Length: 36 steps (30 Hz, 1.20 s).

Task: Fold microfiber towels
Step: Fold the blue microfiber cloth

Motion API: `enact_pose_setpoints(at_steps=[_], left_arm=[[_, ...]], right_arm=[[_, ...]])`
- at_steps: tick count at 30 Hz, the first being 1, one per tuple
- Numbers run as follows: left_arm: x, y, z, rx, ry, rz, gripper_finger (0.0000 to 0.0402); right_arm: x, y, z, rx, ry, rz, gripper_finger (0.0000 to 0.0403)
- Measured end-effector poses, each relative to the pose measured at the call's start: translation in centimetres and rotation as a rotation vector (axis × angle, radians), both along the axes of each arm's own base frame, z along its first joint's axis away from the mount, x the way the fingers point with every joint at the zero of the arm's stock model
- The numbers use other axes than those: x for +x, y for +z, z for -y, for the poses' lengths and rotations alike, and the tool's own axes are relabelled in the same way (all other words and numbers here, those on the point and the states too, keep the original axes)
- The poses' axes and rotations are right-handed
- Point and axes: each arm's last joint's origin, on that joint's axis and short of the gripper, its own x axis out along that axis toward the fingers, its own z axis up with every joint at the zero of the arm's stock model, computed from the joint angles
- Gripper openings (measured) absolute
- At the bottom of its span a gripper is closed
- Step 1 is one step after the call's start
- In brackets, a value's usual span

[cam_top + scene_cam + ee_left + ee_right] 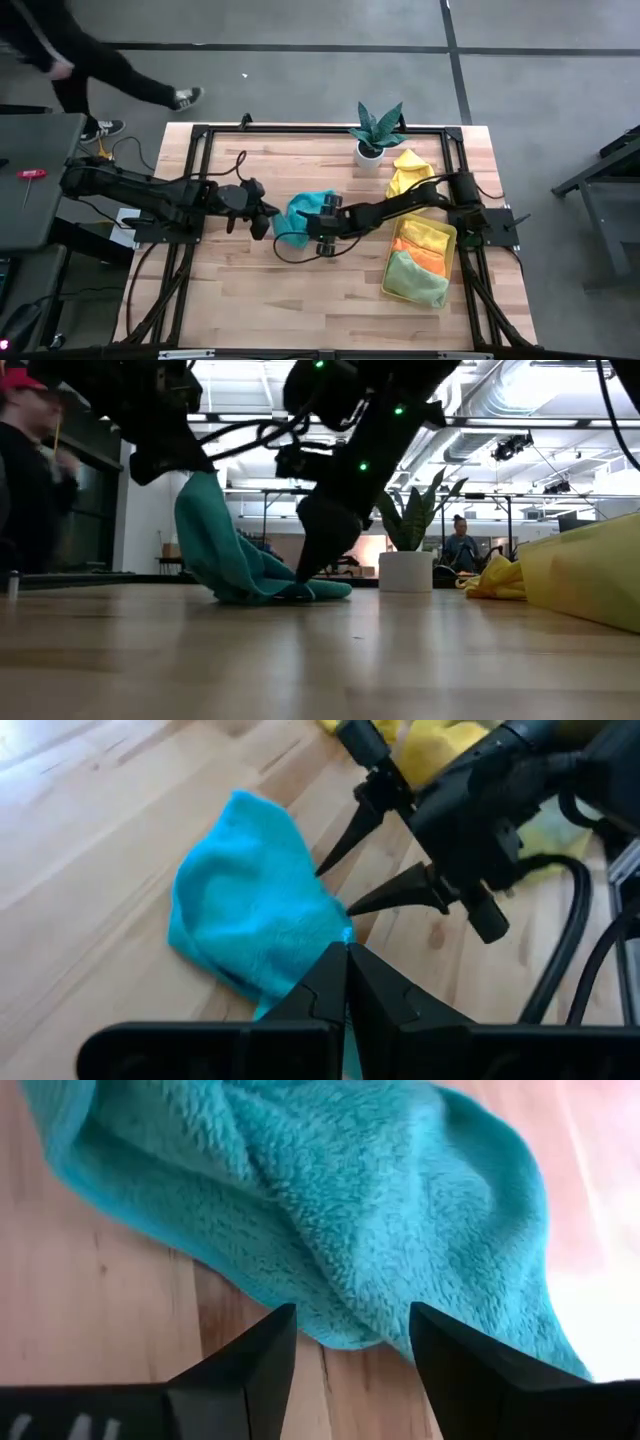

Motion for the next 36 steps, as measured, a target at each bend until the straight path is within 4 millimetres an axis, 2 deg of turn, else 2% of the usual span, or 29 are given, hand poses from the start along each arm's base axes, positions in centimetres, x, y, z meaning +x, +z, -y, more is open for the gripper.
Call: enact_pose_setpoints(at_steps=[3,12,19,26,36], left_arm=[[-0.4,0.3,0.0,0.006,0.007,0.01,0.0],[-1.0,0.6,-0.1,0.037,0.033,0.004,0.0],[-1.0,0.7,-0.1,0.017,0.049,0.023,0.0],[-1.0,0.7,-0.1,-0.001,0.065,0.029,0.0],[-1.0,0.7,-0.1,-0.009,0.073,0.032,0.0]], right_arm=[[0.4,-0.3,-0.2,-0.01,0.02,-0.051,0.0188],[0.3,0.9,-2.4,0.007,0.087,-0.043,0.0188],[0.7,-0.1,-2.4,-0.098,0.01,0.022,0.0188],[1.0,-1.6,-1.9,-0.124,-0.011,-0.01,0.0188],[0.6,-2.0,-3.8,-0.139,0.058,-0.036,0.0188]])
